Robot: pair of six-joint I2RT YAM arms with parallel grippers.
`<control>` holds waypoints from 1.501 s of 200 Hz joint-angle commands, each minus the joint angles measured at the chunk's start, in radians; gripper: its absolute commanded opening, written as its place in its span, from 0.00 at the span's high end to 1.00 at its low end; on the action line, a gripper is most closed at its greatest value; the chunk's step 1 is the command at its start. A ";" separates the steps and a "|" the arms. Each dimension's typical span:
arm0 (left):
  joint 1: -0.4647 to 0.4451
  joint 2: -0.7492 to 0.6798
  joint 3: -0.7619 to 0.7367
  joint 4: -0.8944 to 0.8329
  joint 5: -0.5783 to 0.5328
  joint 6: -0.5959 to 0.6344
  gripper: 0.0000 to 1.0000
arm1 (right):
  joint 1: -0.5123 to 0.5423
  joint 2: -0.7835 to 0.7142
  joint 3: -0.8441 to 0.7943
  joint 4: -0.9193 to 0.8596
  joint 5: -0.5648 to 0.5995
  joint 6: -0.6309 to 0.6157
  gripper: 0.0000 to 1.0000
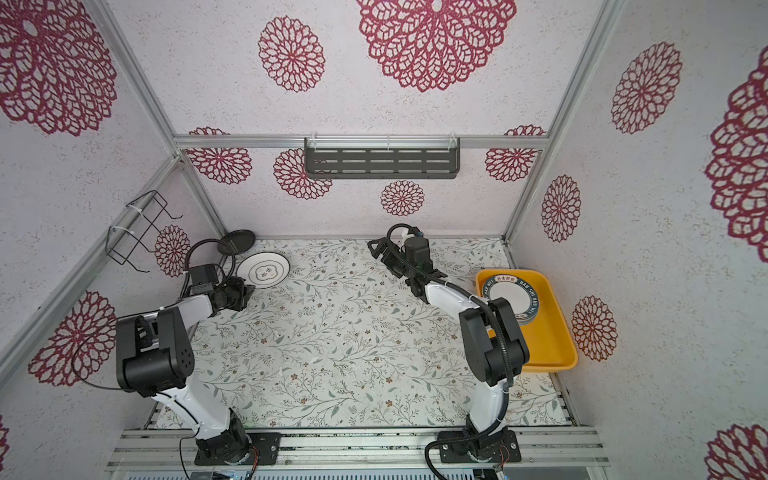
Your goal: Place the plates into the plastic bin on the countertop
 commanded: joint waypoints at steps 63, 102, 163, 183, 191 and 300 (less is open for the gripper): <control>-0.222 -0.298 -0.078 -0.116 0.139 0.102 1.00 | 0.084 -0.144 -0.085 -0.094 0.005 -0.013 0.05; -0.306 -0.395 -0.103 -0.176 0.167 0.129 1.00 | 0.164 -0.182 -0.099 -0.125 0.025 -0.042 0.12; -0.332 -0.520 -0.140 -0.246 0.184 0.168 1.00 | 0.261 -0.189 -0.095 -0.153 0.045 -0.064 0.33; -0.334 -0.542 -0.127 -0.272 0.204 0.193 1.00 | 0.275 -0.187 -0.087 -0.155 0.048 -0.060 0.37; -0.335 -0.550 -0.124 -0.278 0.203 0.197 1.00 | 0.278 -0.185 -0.077 -0.162 0.049 -0.061 0.40; -0.345 -0.635 -0.117 -0.287 0.215 0.194 0.94 | 0.305 -0.207 -0.064 -0.220 0.090 -0.059 0.98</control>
